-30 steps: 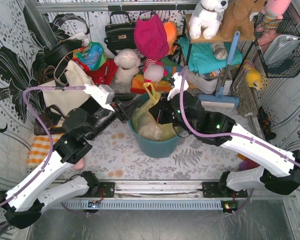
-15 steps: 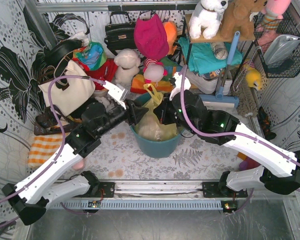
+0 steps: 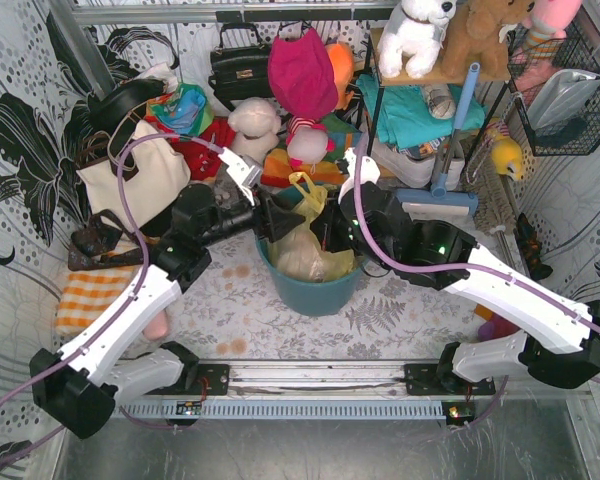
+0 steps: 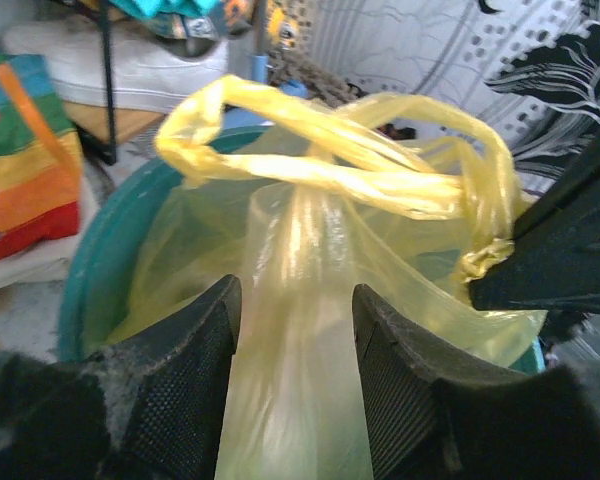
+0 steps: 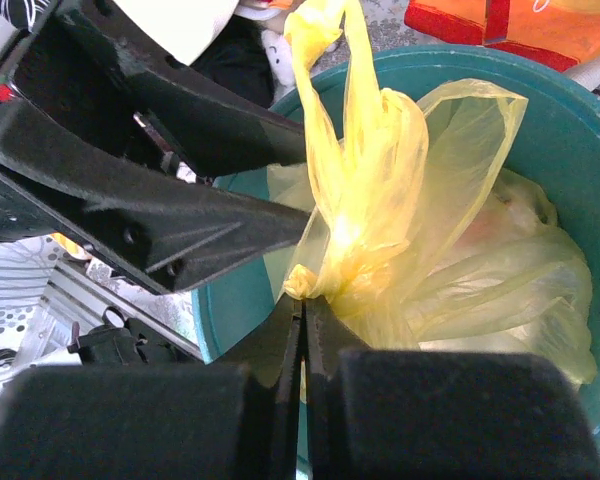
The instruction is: Tie the trash bag
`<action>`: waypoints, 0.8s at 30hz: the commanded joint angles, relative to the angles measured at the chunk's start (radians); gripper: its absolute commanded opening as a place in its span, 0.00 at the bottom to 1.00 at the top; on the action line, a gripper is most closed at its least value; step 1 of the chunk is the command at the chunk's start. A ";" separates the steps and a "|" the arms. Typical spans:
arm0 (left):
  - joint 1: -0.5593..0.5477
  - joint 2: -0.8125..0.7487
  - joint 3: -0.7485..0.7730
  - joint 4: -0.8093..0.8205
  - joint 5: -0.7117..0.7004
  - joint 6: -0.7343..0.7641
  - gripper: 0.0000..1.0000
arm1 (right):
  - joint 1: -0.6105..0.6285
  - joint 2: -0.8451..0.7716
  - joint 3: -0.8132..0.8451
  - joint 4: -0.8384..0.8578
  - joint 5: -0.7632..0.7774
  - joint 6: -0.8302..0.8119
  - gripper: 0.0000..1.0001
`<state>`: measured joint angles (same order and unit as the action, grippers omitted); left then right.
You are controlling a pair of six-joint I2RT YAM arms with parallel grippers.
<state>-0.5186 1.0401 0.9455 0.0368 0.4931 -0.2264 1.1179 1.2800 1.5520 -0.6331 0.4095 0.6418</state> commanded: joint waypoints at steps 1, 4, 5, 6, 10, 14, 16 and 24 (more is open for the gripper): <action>0.011 0.039 -0.011 0.154 0.202 -0.018 0.57 | 0.001 0.006 0.018 -0.014 0.039 -0.007 0.00; 0.012 0.065 -0.001 0.171 0.246 -0.011 0.46 | 0.001 0.005 0.013 -0.013 0.058 -0.004 0.00; 0.012 0.073 0.006 0.166 0.251 -0.006 0.39 | 0.001 0.004 0.011 -0.013 0.065 -0.003 0.00; 0.013 0.075 0.013 0.156 0.253 0.003 0.30 | 0.002 0.004 0.006 -0.013 0.073 -0.002 0.00; 0.014 0.042 0.025 0.101 0.240 0.029 0.04 | 0.002 -0.007 -0.033 0.008 0.109 0.001 0.00; 0.014 -0.024 0.012 0.052 0.218 0.033 0.00 | 0.002 -0.027 -0.109 0.092 0.133 -0.003 0.00; 0.014 -0.057 -0.003 0.040 0.214 0.027 0.00 | 0.002 -0.031 -0.144 0.143 0.137 -0.003 0.00; 0.014 -0.104 -0.041 -0.030 0.232 0.019 0.00 | 0.002 -0.101 -0.353 0.532 0.096 -0.028 0.00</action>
<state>-0.5095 0.9371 0.9253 0.0425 0.7044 -0.2123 1.1179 1.2339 1.2621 -0.3611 0.5148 0.6411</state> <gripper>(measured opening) 0.008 0.003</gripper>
